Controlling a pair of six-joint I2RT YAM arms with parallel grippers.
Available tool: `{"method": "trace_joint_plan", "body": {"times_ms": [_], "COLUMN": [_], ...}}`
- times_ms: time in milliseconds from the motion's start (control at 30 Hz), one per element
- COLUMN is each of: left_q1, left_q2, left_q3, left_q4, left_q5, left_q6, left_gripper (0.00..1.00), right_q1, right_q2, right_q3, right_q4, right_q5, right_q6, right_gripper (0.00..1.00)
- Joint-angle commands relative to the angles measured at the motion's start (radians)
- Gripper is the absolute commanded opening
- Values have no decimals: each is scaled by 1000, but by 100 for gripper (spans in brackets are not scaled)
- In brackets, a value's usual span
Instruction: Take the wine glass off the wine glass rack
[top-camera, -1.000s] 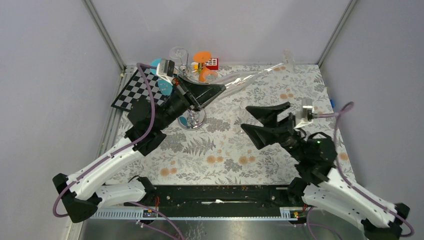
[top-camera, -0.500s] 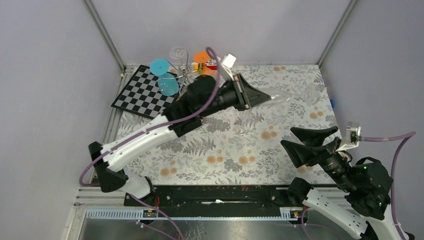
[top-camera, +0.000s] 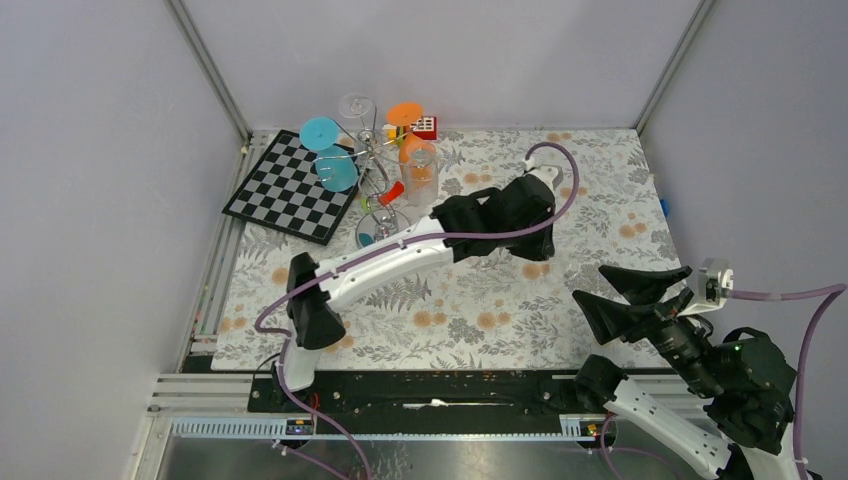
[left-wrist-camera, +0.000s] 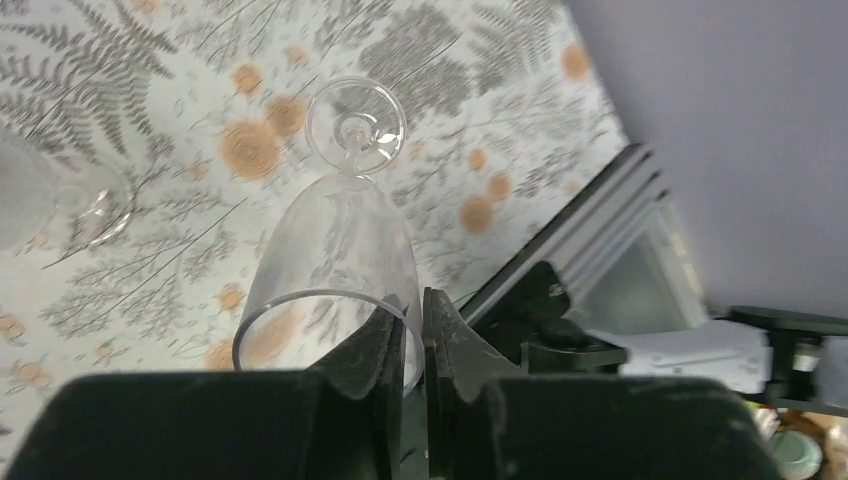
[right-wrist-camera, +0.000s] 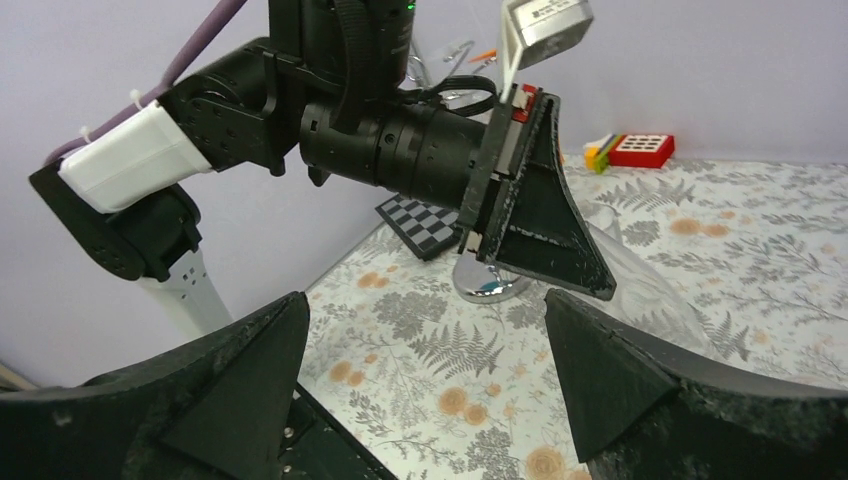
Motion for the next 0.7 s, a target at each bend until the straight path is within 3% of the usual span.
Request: {"method": "trace_joint_plan", "body": {"times_ms": [0,233,467,667], "left_q1": [-6,-8,-8,-8], "left_q2": [56,84,163,160], "left_q3": [78,71,223,219], "left_q4": [-159,-200,-277,-308], "left_q5": [-62,-132,-189,-194], "left_q6": [72,106,196,228], "left_gripper": [0,0,0,0], "right_q1": [2,2,1,1], "right_q2": [-13,-24,-29,-42], "right_q3": [-6,-19,-23,-28], "right_q4": [-23,-26,-30,-53], "right_q5": [65,99,126,172], "right_q6": [-22,-5,6,22], "right_gripper": [95,95,95,95]}}
